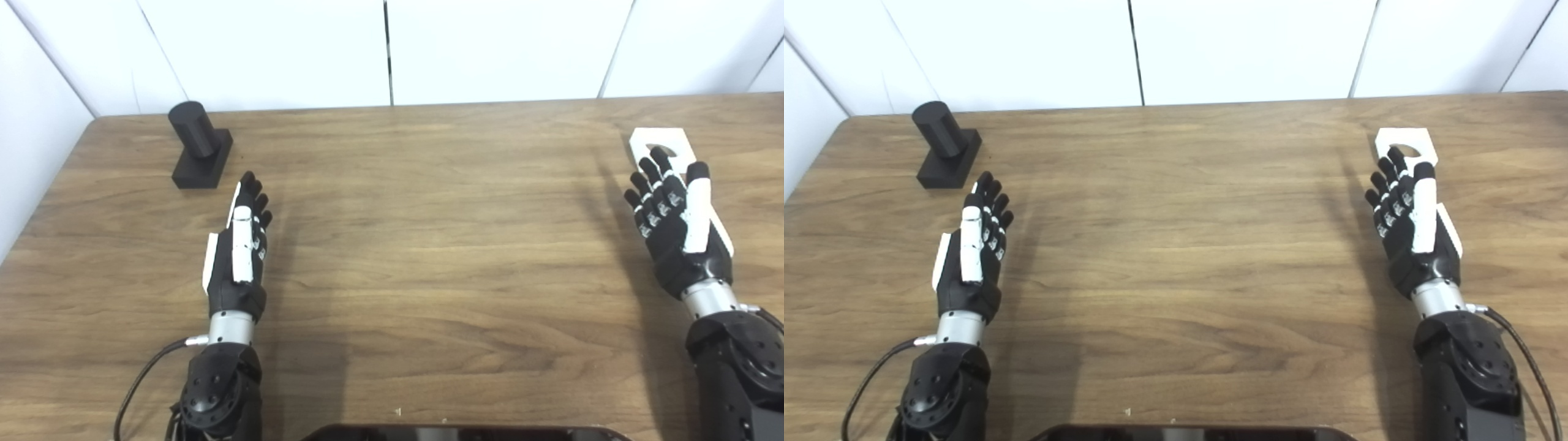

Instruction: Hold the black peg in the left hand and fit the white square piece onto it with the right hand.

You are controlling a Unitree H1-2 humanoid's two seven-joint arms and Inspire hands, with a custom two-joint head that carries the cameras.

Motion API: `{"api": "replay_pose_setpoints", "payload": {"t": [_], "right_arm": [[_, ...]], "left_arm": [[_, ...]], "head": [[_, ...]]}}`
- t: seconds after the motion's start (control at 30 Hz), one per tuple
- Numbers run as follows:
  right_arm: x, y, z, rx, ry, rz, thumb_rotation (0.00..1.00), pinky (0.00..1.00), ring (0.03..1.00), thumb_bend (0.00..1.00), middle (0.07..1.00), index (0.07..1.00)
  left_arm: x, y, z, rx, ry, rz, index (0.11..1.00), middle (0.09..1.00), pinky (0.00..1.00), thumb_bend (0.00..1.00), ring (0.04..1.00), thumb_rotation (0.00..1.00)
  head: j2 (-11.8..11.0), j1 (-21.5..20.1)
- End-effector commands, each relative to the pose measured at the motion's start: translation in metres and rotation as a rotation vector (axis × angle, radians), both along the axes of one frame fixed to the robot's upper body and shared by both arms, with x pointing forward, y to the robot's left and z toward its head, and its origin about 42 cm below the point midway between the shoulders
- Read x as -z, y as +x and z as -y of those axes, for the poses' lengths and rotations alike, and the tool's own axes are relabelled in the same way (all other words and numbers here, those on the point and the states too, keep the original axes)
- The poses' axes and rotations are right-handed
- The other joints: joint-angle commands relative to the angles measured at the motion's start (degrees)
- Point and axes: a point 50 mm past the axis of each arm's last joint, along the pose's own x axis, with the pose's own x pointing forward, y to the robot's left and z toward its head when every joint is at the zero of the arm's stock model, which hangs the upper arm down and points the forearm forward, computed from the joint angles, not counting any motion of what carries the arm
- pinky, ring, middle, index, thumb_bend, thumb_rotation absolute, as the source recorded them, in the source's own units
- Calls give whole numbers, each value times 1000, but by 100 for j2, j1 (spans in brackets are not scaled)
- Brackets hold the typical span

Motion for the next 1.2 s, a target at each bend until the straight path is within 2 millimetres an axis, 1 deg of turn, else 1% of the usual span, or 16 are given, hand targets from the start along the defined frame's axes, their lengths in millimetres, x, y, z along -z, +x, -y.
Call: {"api": "replay_pose_setpoints", "payload": {"t": [0.0,0.2,0.33,0.5,0.57,0.6,0.63,0.67,0.73,0.77,0.83,0.9,0.93,1.03,1.1,1.17], "right_arm": [[-21,6,0,-12,-13,107,1000,1000,1000,555,1000,1000],[-20,7,0,-4,-9,106,1000,1000,1000,557,1000,1000],[-20,8,1,1,-6,108,1000,1000,1000,552,1000,1000],[-17,8,3,-12,-11,106,1000,1000,1000,562,1000,1000],[-14,7,3,-15,-13,105,1000,1000,1000,563,1000,1000],[-12,7,4,-16,-13,103,1000,1000,1000,562,1000,1000],[-10,7,4,-19,-12,102,1000,1000,1000,562,1000,1000],[-8,8,5,-22,-12,101,1000,1000,1000,563,1000,1000],[-3,8,6,-26,-10,99,1000,1000,1000,566,1000,1000],[-1,9,6,-27,-8,98,1000,1000,1000,565,1000,1000],[2,10,7,-27,-14,93,1000,1000,1000,565,1000,1000],[4,12,9,-24,-25,88,1000,1000,1000,571,1000,1000],[5,13,9,-23,-33,86,1000,1000,1000,574,1000,1000],[4,14,11,-23,-43,85,1000,1000,1000,594,1000,1000],[3,15,11,-24,-43,87,1000,1000,1000,611,1000,1000],[2,16,12,-23,-43,87,1000,1000,1000,625,1000,1000]], "left_arm": [[-9,4,0,7,14,64,1000,1000,1000,451,1000,964],[-6,6,2,12,3,66,1000,1000,1000,506,1000,905],[-6,7,4,11,4,54,1000,1000,1000,532,996,824],[-6,7,5,16,20,39,1000,1000,1000,524,1000,840],[-3,6,4,18,20,35,1000,1000,1000,510,1000,815],[-1,6,4,20,22,33,1000,1000,1000,517,1000,786],[1,6,4,23,27,30,1000,1000,1000,524,1000,753],[3,6,4,23,35,27,1000,1000,1000,525,1000,733],[7,7,4,14,62,28,1000,1000,1000,504,1000,696],[9,8,5,8,78,31,1000,1000,1000,466,1000,661],[11,10,5,-27,167,29,1000,1000,1000,433,1000,631],[9,11,3,-75,278,12,1000,1000,994,479,1000,667],[7,12,1,-94,308,10,1000,1000,997,513,1000,662],[2,15,-3,-144,340,21,1000,1000,1000,601,1000,619],[-4,18,-7,-180,367,31,1000,1000,1000,670,1000,552],[-8,21,-11,-212,412,29,1000,1000,1000,716,1000,525]], "head": [[-39,27],[-67,44],[-81,71],[-164,145],[-254,195],[-285,213],[-373,279],[-390,296],[-511,409],[-561,464],[-654,541],[-686,558],[-712,566],[-729,563],[-707,566],[-703,574]]}}
